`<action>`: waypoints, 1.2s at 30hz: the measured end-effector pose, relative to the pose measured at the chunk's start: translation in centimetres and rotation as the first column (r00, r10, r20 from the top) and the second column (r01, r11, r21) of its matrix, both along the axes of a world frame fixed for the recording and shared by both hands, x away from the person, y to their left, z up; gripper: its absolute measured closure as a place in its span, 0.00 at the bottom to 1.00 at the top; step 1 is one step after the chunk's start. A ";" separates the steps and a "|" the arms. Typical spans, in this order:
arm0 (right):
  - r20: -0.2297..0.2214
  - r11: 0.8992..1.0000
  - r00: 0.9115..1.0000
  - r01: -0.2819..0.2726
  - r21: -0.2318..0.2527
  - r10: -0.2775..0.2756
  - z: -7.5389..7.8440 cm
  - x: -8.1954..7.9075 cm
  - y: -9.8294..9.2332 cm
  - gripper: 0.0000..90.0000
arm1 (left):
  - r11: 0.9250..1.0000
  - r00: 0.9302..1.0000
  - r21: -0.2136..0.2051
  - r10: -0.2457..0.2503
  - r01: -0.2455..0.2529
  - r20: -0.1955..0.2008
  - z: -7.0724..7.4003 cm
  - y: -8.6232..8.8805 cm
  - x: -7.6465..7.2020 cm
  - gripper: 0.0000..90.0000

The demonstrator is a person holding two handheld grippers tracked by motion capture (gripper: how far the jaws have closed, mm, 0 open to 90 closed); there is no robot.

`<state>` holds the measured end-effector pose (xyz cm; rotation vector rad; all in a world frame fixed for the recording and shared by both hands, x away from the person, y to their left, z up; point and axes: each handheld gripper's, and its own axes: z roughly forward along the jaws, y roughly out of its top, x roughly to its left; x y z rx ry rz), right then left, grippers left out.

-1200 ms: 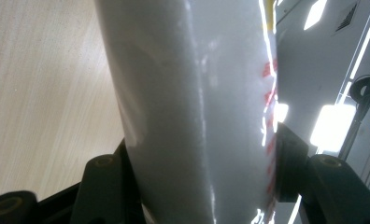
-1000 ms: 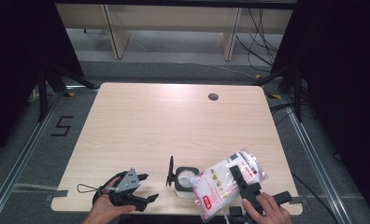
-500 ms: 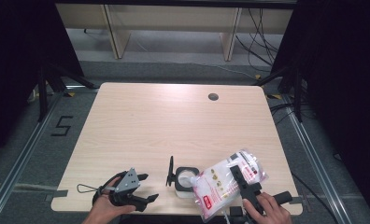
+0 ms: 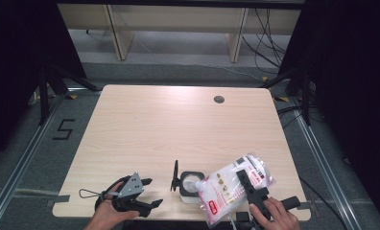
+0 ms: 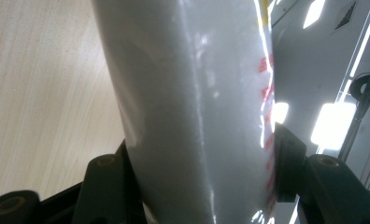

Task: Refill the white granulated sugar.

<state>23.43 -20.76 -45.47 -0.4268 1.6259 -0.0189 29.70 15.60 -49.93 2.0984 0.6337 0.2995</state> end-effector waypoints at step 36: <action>-0.017 1.000 1.000 0.010 0.018 -0.009 -0.2 0.1 -0.2 0.54 | 1.000 1.000 0.000 0.000 0.000 -0.014 0.0 0.0 0.0 0.24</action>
